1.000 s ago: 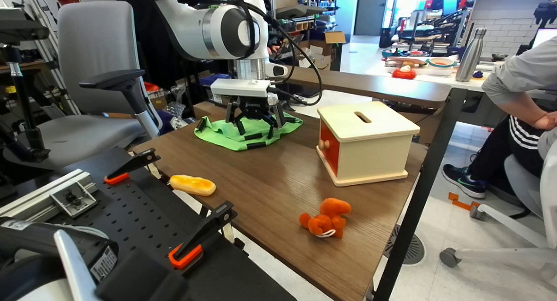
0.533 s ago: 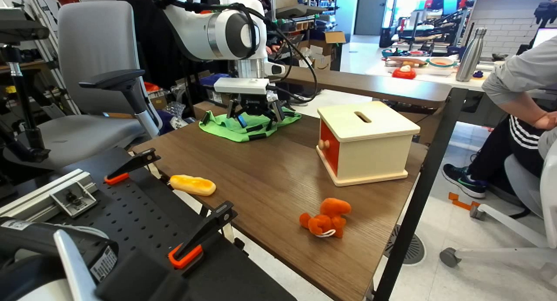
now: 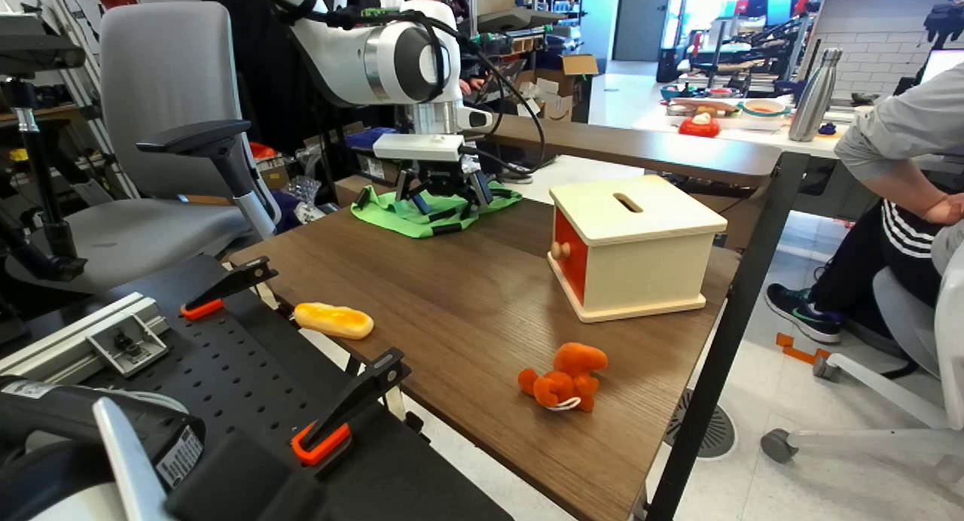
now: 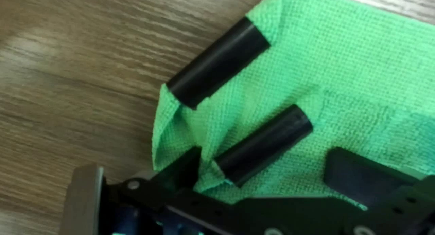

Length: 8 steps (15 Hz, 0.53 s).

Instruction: Slide the green cloth to the left

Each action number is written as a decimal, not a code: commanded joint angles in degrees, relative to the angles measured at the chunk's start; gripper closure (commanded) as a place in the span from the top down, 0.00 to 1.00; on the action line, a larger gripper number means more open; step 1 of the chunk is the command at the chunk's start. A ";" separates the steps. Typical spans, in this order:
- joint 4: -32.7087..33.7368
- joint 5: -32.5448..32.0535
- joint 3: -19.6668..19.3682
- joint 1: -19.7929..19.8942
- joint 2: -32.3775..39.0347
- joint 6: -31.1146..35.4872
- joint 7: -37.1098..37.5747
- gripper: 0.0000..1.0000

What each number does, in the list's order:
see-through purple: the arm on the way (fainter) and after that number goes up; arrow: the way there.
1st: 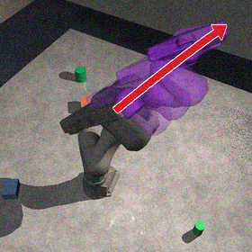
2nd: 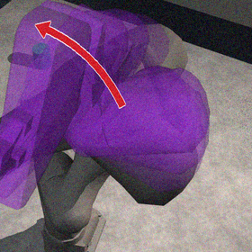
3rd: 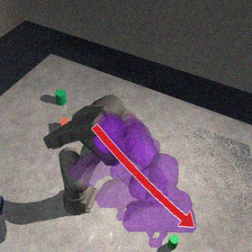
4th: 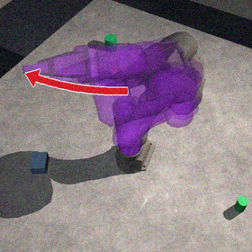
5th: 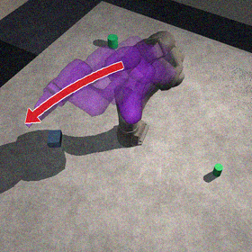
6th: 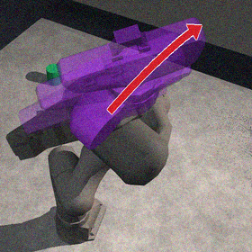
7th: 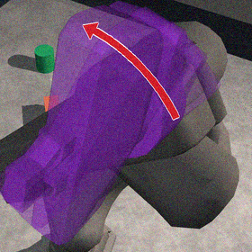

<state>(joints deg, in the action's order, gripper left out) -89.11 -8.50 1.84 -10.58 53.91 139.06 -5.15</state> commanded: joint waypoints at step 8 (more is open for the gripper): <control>-14.91 -0.31 -1.57 -2.34 -20.45 -7.37 11.03 1.00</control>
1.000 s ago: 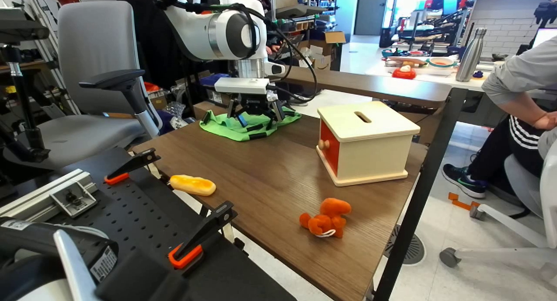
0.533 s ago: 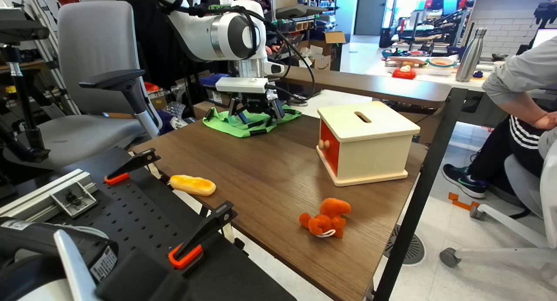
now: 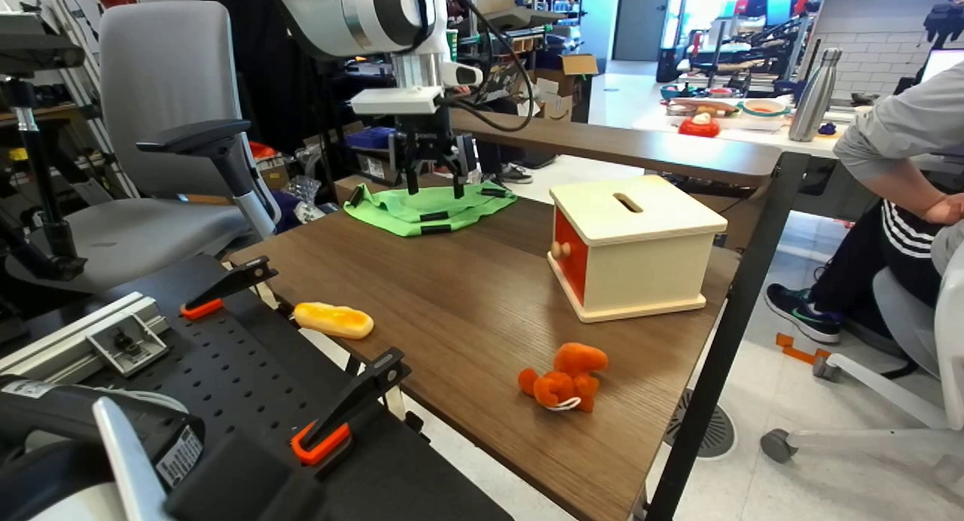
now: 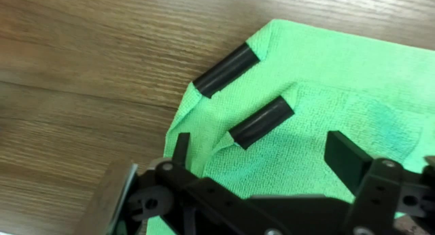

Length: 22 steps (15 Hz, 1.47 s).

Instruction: Slide the green cloth to the left

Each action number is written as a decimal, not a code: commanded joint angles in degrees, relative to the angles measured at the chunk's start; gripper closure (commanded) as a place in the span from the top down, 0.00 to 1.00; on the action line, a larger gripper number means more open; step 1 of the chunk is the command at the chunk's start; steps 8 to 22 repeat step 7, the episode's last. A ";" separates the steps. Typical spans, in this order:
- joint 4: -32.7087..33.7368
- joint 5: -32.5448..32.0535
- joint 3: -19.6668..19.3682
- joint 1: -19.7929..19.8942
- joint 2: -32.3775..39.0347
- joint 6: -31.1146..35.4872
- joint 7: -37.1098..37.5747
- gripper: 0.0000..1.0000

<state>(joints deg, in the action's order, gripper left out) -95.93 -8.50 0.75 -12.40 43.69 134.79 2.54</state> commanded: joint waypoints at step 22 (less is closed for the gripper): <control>-12.03 -0.33 0.65 2.39 -19.65 -3.74 3.25 1.00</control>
